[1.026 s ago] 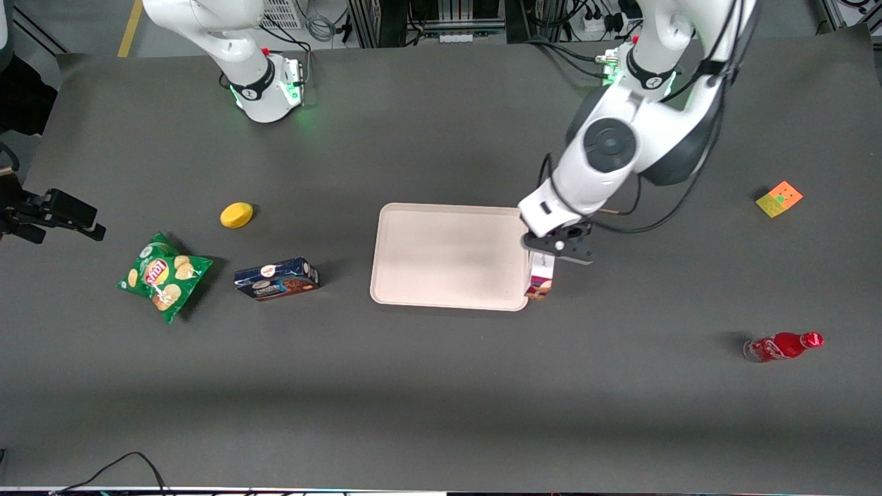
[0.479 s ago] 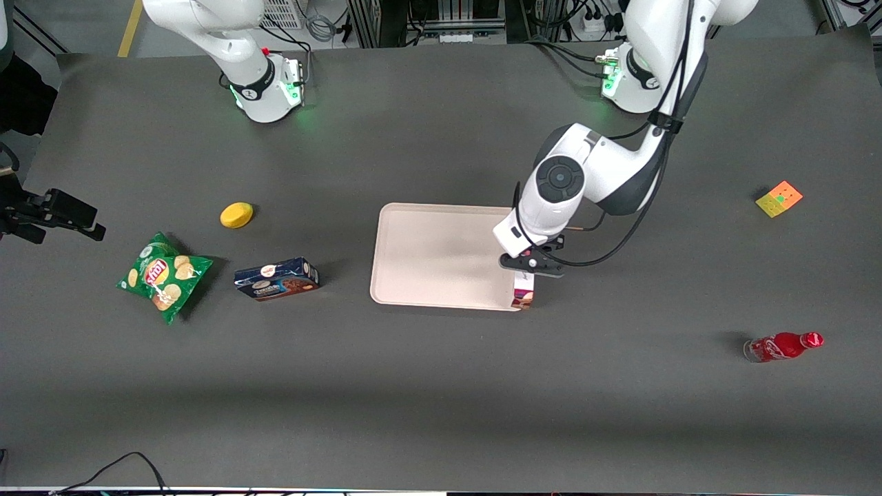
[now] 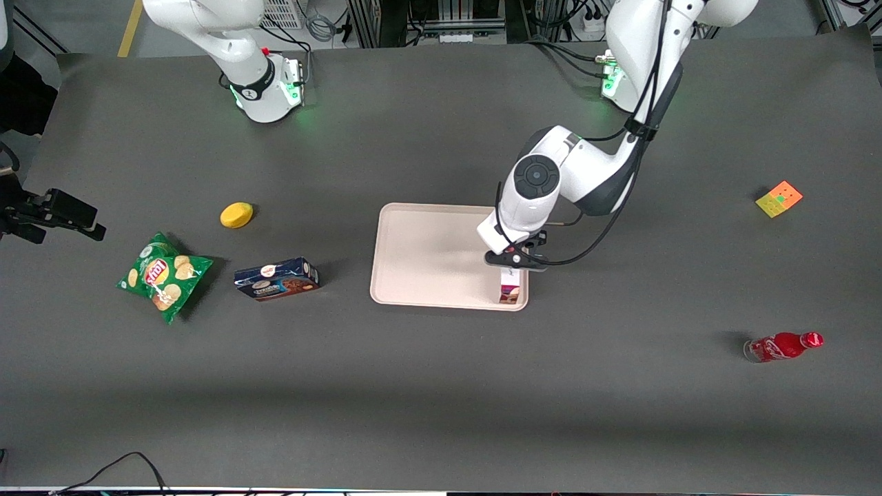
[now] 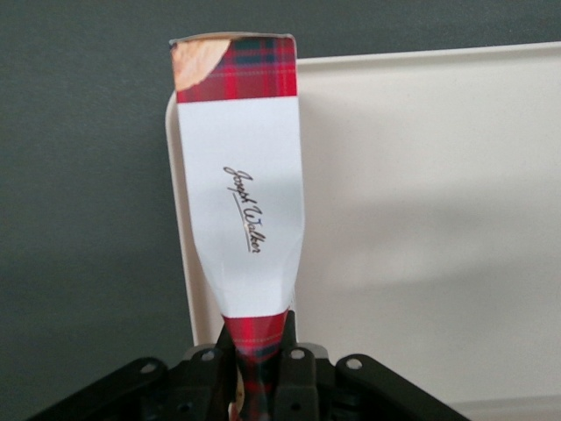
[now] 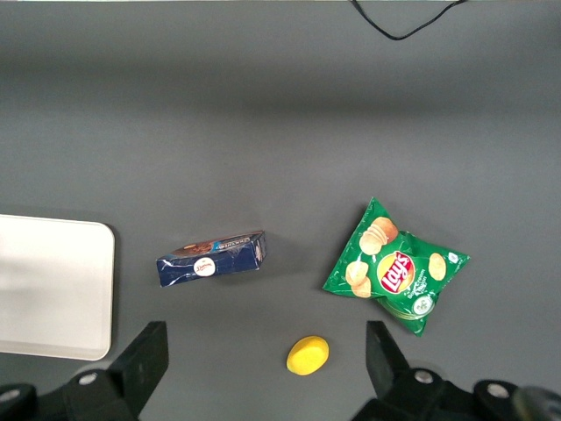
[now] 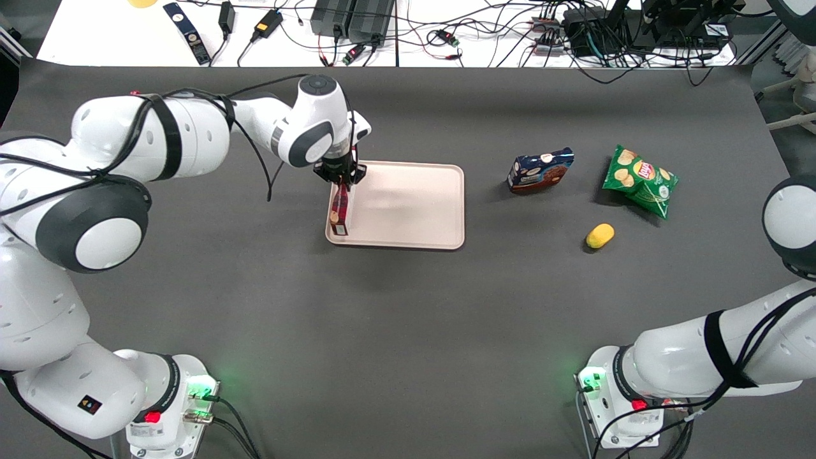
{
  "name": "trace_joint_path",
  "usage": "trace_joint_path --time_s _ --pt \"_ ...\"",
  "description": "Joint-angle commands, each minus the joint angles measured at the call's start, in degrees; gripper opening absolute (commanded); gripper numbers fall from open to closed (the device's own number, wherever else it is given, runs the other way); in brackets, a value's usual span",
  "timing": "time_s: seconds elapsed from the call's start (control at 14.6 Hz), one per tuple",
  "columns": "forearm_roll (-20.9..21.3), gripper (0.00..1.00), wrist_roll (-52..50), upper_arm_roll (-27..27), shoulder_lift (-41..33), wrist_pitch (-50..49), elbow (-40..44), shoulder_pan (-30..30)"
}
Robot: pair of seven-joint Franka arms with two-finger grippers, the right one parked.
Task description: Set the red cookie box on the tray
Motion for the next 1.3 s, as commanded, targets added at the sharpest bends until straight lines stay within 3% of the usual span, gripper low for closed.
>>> trace_joint_path --time_s 0.0,0.14,0.27,0.34,0.48,0.55,0.82,1.03,1.23 --pt "1.0 0.00 -2.5 0.6 0.3 4.0 -2.0 -1.1" --pt "1.0 0.00 -2.7 0.6 0.5 4.0 -2.0 -1.1" --pt "1.0 0.10 -2.7 0.6 0.6 4.1 -2.0 -1.2" --pt "0.9 0.30 -2.7 0.6 0.8 4.1 -2.0 -1.2" --pt "0.9 0.81 -2.7 0.6 0.8 4.0 -2.0 -1.1" --pt "0.9 1.00 -2.7 0.6 0.8 4.0 -1.9 -1.1" --pt "0.6 1.00 -2.0 1.6 -1.8 1.6 -1.0 -0.7" --pt "-1.0 1.00 3.0 4.7 -5.8 -9.2 4.1 1.1" --pt "-9.5 1.00 14.9 8.6 -10.8 -20.1 9.1 5.5"
